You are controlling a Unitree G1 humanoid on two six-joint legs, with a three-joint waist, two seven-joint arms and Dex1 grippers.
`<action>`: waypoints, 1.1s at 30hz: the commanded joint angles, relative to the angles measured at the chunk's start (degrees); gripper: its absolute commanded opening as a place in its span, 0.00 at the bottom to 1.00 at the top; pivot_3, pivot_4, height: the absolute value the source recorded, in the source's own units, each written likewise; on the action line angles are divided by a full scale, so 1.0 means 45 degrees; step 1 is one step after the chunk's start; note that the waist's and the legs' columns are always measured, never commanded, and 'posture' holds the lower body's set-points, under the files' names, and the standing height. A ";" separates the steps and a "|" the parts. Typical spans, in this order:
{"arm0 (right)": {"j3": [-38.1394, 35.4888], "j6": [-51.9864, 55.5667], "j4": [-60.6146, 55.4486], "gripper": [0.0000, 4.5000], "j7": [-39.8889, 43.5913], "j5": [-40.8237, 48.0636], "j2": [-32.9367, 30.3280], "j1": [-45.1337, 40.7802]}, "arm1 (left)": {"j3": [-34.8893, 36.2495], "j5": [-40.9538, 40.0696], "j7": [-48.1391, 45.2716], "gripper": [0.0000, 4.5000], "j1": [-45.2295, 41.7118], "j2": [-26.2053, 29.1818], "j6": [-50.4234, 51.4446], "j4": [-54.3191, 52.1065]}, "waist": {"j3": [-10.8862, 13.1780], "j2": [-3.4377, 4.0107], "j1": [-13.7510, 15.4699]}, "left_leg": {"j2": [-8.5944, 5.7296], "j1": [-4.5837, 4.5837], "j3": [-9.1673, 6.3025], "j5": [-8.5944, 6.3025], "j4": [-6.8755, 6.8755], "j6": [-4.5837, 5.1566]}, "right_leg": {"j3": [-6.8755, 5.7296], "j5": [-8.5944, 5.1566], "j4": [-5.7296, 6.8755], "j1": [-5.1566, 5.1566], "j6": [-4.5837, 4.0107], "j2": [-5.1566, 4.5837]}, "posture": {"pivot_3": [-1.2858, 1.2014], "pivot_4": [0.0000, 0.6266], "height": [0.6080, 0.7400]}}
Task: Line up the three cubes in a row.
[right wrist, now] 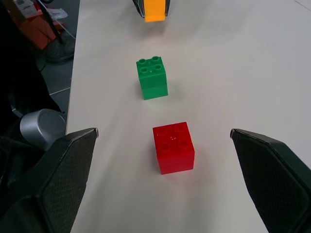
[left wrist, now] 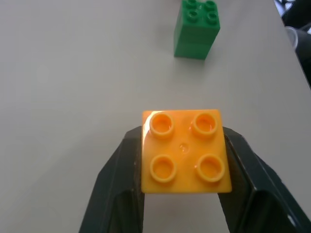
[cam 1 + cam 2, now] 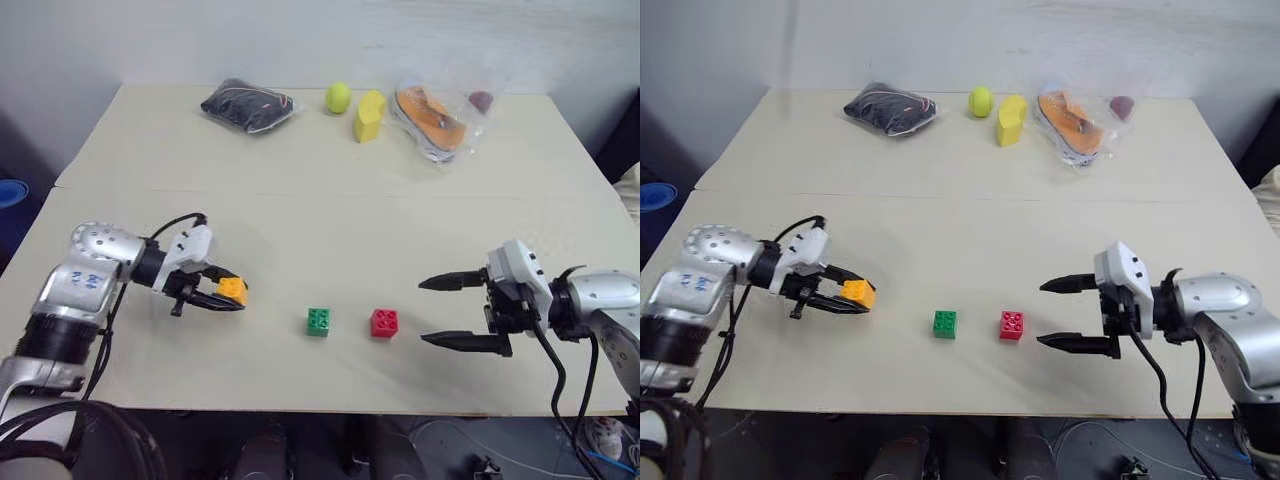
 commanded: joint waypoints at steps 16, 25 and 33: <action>-0.0594 -0.0642 -0.0348 1.00 -0.0234 -0.0178 -0.0338 0.0439 | -0.0626 0.0931 -0.0383 0.34 0.0190 -0.0266 -0.1942 -0.0180 | 0.0000 -0.0001 0.0062 | -0.0003 0.0002 -0.0005 -0.0001 0.0011 0.0017 | 0.0007 0.0003 -0.0008 0.0003 0.0006 -0.0012 | 0.52 0.24 1.00; -0.0449 -0.0737 -0.0231 1.00 -0.0275 -0.0248 -0.0259 0.0254 | -0.0583 0.0933 -0.0198 0.62 0.0375 -0.0319 -0.1624 -0.0265 | 0.0000 -0.0001 0.0061 | -0.0002 0.0003 -0.0005 0.0000 0.0012 0.0019 | 0.0006 0.0004 -0.0006 0.0003 0.0006 -0.0012 | 0.52 0.24 1.00; -0.0501 -0.0986 0.0311 1.00 0.0330 -0.0402 -0.0618 0.0125 | 0.2046 -0.1089 -0.0430 0.99 0.1820 0.2344 0.0959 -0.2759 | 0.0004 -0.0007 -0.0199 | 0.0025 -0.0006 -0.0011 0.0001 0.0007 0.0012 | 0.0006 0.0002 -0.0004 -0.0008 0.0005 -0.0003 | 0.52 0.24 1.00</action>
